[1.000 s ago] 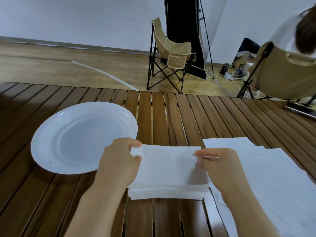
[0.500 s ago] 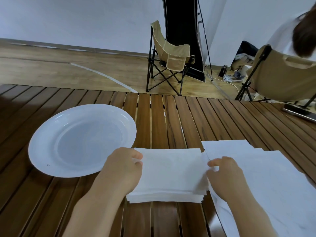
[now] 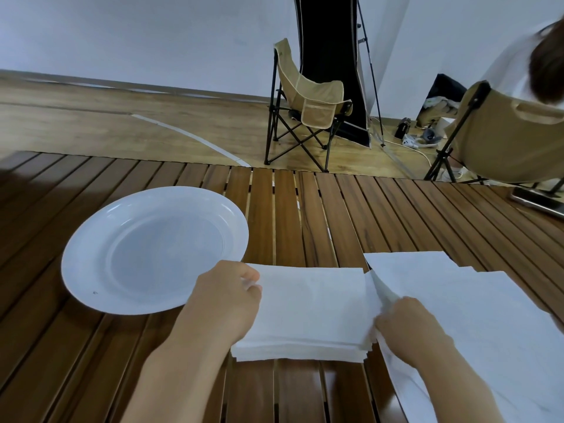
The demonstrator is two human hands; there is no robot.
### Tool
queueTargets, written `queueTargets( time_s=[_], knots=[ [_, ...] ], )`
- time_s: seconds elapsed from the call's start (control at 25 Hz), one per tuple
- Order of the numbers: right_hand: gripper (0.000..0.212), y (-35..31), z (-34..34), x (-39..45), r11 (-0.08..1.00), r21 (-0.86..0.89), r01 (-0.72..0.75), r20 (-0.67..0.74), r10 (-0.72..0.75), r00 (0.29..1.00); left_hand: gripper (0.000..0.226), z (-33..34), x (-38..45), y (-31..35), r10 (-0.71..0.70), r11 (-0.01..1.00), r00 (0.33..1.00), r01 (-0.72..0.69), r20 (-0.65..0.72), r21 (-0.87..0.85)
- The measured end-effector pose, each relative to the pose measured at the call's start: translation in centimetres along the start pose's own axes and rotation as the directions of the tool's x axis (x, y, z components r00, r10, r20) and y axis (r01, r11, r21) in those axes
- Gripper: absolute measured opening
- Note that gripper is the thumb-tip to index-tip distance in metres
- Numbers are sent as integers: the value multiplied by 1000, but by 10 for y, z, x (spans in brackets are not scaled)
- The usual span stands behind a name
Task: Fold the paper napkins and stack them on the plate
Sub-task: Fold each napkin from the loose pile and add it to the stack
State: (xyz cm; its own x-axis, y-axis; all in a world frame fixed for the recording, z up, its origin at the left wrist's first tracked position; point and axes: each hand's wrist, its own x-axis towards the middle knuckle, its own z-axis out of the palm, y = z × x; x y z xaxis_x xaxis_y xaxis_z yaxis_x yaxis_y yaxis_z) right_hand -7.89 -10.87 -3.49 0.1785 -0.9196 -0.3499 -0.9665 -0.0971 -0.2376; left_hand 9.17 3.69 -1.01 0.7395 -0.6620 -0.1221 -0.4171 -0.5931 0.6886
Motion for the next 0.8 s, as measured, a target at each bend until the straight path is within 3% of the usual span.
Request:
queueTargets(
  time_s=[0.08, 0.16, 0.24, 0.36, 0.48, 0.8],
  knots=[
    [7, 2, -7, -2, 995, 96, 29, -163, -13, 986, 30, 1, 0, -1, 7, 1000, 1000, -7, -10, -10],
    [24, 3, -12, 1, 990, 121, 77, -272, -42, 961, 30, 2, 1, -2, 6, 1000, 1000, -6, -19, -3],
    [30, 6, -10, 5, 990, 131, 53, -256, -18, 967, 30, 2, 2, -4, 0, 1000, 1000, 0, -22, 7],
    [16, 12, -1, 14, 989, 146, 24, -167, 0, 986, 30, 3, 3, -5, -4, 1000, 1000, 4, -17, 11],
    [14, 22, 4, 25, 990, 139, 19, -180, 6, 984, 29, 3, 3, -6, 2, 1000, 1000, -2, -12, 9],
    [33, 21, 10, 20, 977, -32, 211, -10, -211, 977, 29, 2, 5, -10, -7, 1000, 1000, 7, 7, -7]
  ],
)
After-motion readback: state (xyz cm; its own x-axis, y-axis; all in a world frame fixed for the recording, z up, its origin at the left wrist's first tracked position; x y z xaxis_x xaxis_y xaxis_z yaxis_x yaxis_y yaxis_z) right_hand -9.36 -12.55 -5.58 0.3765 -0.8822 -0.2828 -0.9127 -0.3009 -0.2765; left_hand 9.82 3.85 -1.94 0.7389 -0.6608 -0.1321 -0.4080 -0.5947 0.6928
